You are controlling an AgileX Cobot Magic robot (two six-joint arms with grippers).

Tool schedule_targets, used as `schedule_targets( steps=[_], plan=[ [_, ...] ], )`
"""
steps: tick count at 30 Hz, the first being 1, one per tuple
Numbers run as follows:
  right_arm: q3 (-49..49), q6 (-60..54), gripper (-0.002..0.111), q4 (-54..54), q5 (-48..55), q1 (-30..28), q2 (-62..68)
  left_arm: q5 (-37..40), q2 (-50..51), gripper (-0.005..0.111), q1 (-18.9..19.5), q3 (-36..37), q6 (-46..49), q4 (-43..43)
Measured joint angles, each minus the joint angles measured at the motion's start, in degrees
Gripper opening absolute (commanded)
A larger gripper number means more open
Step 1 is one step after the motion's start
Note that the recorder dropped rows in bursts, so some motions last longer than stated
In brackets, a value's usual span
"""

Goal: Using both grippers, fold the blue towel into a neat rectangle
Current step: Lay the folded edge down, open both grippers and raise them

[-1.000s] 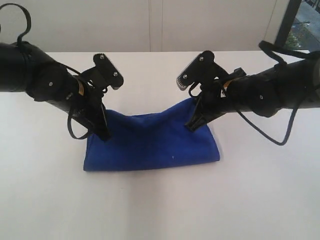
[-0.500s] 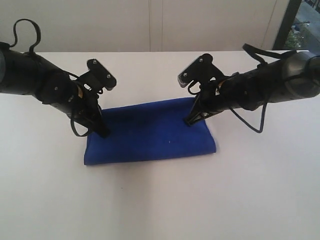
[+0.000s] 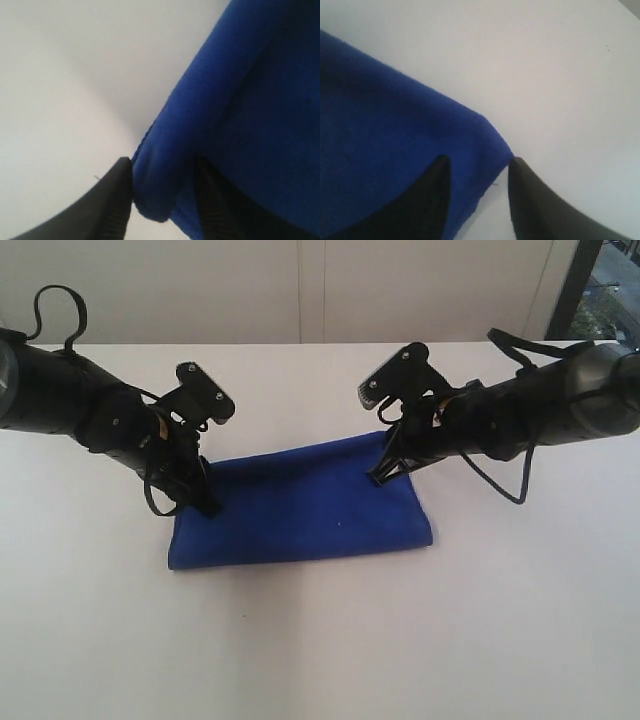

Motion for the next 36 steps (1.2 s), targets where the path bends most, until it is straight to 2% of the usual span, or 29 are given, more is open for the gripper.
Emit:
schedule_targets(
  steps=[10, 15, 18, 22, 25, 26, 28, 33, 36],
  plan=[
    [0.0, 0.27, 0.043, 0.0, -0.37, 0.0, 0.0, 0.48, 0.0, 0.054, 2.12, 0.0, -0.11, 0.1],
    [0.0, 5.86, 0.039, 0.0, 1.2, 0.0, -1.36, 3.13, -0.64, 0.052, 3.43, 0.0, -0.61, 0.32],
    [-0.27, 10.1, 0.032, 0.0, 2.82, -0.6, -3.95, 3.14, -2.43, 0.042, 4.83, 0.0, -5.85, 0.32],
    [-1.19, 14.29, 0.02, 0.0, 7.28, -1.63, -6.93, 2.23, -4.0, 0.024, 8.09, -0.25, -19.87, 0.32],
    [-1.52, 16.18, 0.004, 0.24, 9.69, -1.71, -7.46, 1.84, -4.14, 0.011, 9.1, -0.25, -25.66, 0.32],
    [-1.52, 16.47, 0.0, 0.7, 10.28, -1.71, -7.46, 1.58, -4.14, 0.006, 8.94, -0.25, -26.17, 0.32],
    [-1.87, 16.72, 0.0, 2.3, 11.45, -1.71, -6.63, 0.08, -4.14, 0.0, 7.52, -0.25, -27.03, 0.32],
    [-6.77, 16.95, 0.0, 5.28, 16.62, -1.71, -2.22, -5.53, -4.14, 0.0, 3.3, -0.25, -27.54, -0.23],
    [-10.76, 16.95, 0.0, 6.25, 19.54, -1.71, 1.18, -7.79, -2.61, 0.0, 2.62, -1.4, -28.07, -0.23]
  ],
)
